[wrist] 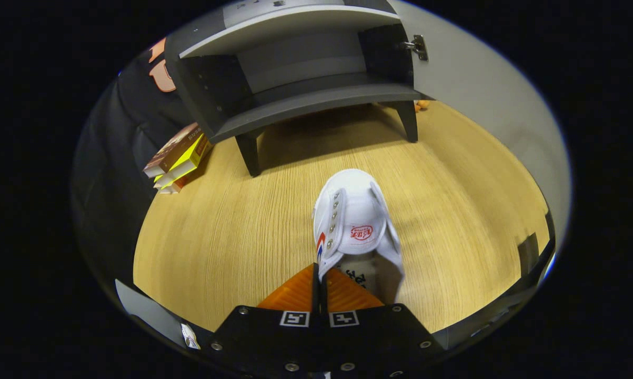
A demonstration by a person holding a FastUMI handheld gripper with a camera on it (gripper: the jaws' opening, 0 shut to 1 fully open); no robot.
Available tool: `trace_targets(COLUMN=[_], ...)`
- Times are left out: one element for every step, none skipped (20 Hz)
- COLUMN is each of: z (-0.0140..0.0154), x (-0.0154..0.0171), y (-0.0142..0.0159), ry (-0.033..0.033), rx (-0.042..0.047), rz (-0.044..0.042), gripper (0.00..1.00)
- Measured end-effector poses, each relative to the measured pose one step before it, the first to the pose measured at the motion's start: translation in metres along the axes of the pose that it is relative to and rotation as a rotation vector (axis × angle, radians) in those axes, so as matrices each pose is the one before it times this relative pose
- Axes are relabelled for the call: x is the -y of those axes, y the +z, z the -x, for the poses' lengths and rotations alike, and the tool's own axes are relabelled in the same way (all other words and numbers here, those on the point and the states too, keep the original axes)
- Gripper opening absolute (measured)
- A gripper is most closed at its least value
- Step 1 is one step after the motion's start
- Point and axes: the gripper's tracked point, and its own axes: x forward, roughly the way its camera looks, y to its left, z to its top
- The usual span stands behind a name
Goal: Open the shoe cabinet door, grab the shoes and put them into the shoe cabinet, then close the shoe cabinet door.
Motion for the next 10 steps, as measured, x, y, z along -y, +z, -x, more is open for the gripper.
trace_targets(z=[0.00623, 0.00581, 0.00482, 0.00352, 0.00476, 0.00432, 0.00636, 0.00684, 0.00788, 0.00937], x=[0.00047, -0.00134, -0.00091, -0.00045, 0.00024, 0.00016, -0.00066, -0.00144, -0.00128, -0.00118], y=[0.01221, 0.00511, 0.00747, 0.00522, 0.00534, 0.00623, 0.00701, 0.00902, 0.01209, 0.01271], ry=[-0.00404, 0.00016, -0.00096, 0.00175, 0.00273, 0.00651, 0.00278, 0.00278, 0.00094, 0.00075], rx=[0.03303, 0.01131, 0.01303, 0.00353, 0.00525, 0.01044, 0.01224, 0.01943, 0.01999, 0.02523], rz=[0.01385, 0.02152, 0.01501, 0.01332, 0.00593, -0.00049, -0.00273, -0.00261, -0.00029, 0.00162], gripper=[0.0, 0.0, 0.0, 0.0, 0.0, 0.0, 0.0, 0.0, 0.0, 0.0])
